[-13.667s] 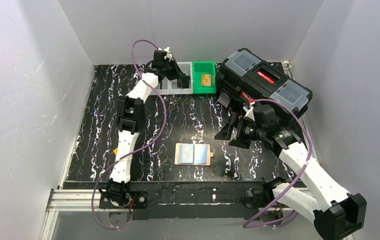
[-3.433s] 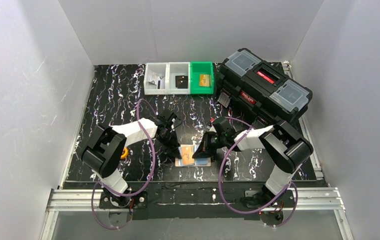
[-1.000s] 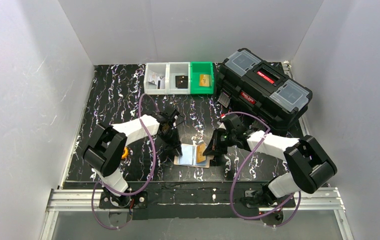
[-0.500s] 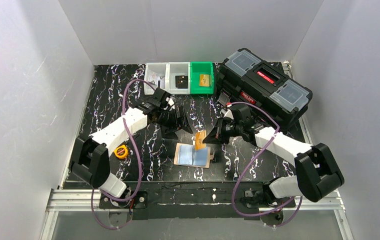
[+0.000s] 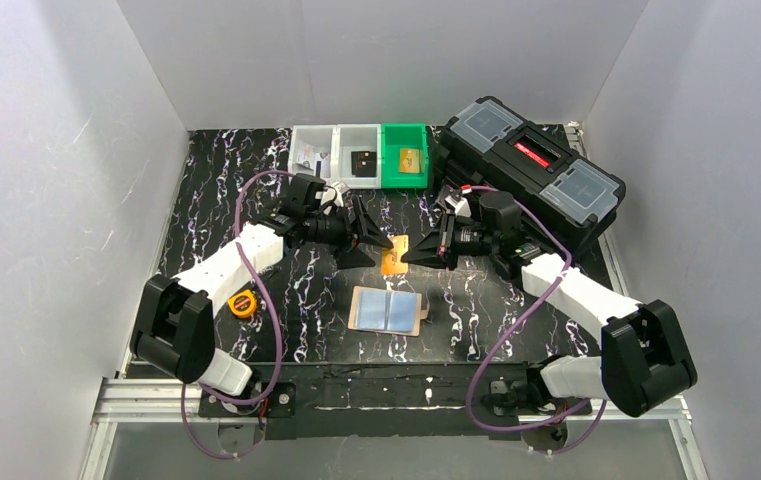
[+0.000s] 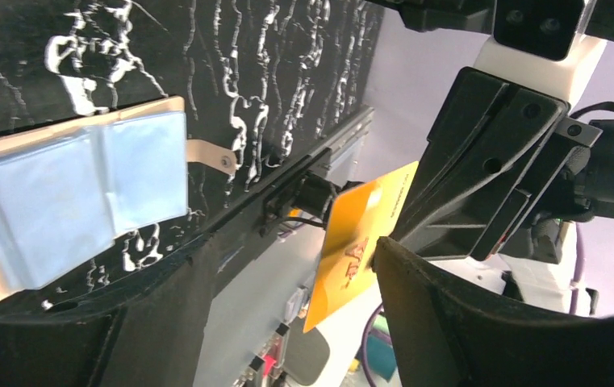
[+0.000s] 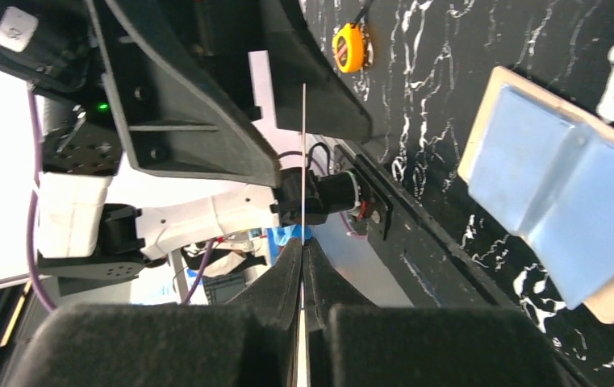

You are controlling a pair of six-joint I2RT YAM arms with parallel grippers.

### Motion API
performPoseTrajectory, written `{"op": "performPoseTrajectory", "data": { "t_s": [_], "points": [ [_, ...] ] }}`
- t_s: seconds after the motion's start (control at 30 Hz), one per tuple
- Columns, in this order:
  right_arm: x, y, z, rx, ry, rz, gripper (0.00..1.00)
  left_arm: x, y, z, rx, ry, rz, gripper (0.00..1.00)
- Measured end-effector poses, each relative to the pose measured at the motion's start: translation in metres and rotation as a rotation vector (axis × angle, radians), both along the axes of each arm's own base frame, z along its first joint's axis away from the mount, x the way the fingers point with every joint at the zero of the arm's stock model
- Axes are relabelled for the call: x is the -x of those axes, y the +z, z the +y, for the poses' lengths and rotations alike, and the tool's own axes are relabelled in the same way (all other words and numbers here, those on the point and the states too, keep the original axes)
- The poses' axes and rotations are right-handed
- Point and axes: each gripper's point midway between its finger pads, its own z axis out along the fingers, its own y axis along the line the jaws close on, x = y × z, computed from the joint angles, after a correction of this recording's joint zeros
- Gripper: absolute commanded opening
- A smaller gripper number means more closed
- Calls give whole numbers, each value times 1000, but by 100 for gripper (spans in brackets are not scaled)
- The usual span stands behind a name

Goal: Take the credit cards out of the card holder
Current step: Remove the credit card from the card holder, then place the credit card in the storage box.

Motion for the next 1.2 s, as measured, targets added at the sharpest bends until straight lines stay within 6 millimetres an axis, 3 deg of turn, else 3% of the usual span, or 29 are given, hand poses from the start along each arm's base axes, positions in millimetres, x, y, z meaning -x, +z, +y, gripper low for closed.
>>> {"op": "performPoseTrajectory", "data": {
  "t_s": [0.2,0.4,0.5,0.53,0.6,0.7,0.77,0.8,0.93,1.03,1.07,1.2],
  "points": [
    [0,14,4,-59,18,5,1,2,5,-9,96,-5,26,43],
    [0,14,6,-70,24,21,1,-1,18,-15,164,-10,18,18],
    [0,13,6,-68,25,28,1,-2,21,-16,182,-10,15,0],
    [-1,12,5,-64,20,32,3,-3,23,-16,190,-8,12,0],
    [-1,8,4,-52,15,43,22,-5,27,-17,206,-11,-2,0],
    [0,2,2,-24,11,55,69,-5,29,-18,214,-16,-12,0],
    [-2,0,1,4,0,53,92,-5,28,-18,209,-15,-13,0],
    [-3,0,0,24,-6,44,98,-5,27,-17,202,-13,-14,0],
    [-9,7,-9,119,-54,-24,99,-9,25,-15,163,3,-26,0],
    [-7,17,-28,210,-126,-106,98,-30,45,-20,150,5,-113,0],
    [-4,18,-36,242,-155,-126,98,-51,56,-26,138,7,-182,0],
    [9,18,-68,358,-250,-174,98,-122,50,-38,45,20,-296,0]
  ]
}}
